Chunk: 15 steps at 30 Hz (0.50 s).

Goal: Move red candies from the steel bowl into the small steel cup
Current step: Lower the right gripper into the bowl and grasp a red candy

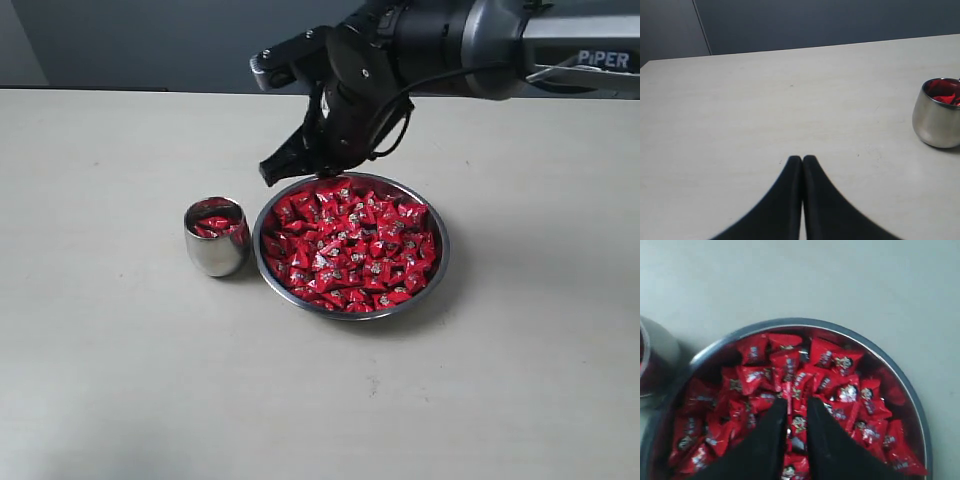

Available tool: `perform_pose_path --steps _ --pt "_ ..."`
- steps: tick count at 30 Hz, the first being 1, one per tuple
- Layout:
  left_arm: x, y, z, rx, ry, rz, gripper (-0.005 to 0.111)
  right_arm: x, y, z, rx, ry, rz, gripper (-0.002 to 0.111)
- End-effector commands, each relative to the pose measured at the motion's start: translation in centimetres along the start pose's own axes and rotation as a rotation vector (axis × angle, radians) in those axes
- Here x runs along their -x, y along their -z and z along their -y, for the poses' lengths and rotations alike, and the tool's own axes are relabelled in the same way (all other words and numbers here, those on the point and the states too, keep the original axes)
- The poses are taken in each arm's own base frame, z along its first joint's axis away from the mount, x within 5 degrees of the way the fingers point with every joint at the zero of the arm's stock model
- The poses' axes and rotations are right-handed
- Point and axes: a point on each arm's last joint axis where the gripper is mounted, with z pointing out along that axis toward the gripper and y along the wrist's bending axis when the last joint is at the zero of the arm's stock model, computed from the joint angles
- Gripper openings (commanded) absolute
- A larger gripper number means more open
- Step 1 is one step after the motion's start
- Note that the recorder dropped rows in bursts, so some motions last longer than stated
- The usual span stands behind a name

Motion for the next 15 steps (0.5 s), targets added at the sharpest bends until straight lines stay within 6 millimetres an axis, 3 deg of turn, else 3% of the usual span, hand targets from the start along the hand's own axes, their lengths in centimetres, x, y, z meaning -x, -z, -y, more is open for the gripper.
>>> perform_pose_path --steps 1,3,12,13,15 --pt "0.3 0.1 0.0 -0.006 -0.002 0.019 0.0 -1.1 -2.9 2.6 -0.022 -0.083 -0.084 0.042" --pt "0.3 0.1 0.0 -0.006 -0.002 0.019 0.0 -1.5 -4.0 3.0 -0.022 -0.1 -0.111 0.047" --pt "0.3 0.1 0.0 -0.006 -0.002 0.019 0.0 -3.5 -8.5 3.6 -0.012 -0.143 -0.198 0.045" --pt "0.3 0.1 0.0 -0.006 -0.002 0.019 0.0 -3.6 -8.7 3.6 -0.01 -0.144 -0.201 0.043" --pt "0.3 0.1 0.0 -0.006 -0.002 0.019 0.0 -3.5 -8.8 3.5 -0.009 -0.144 -0.194 0.025"
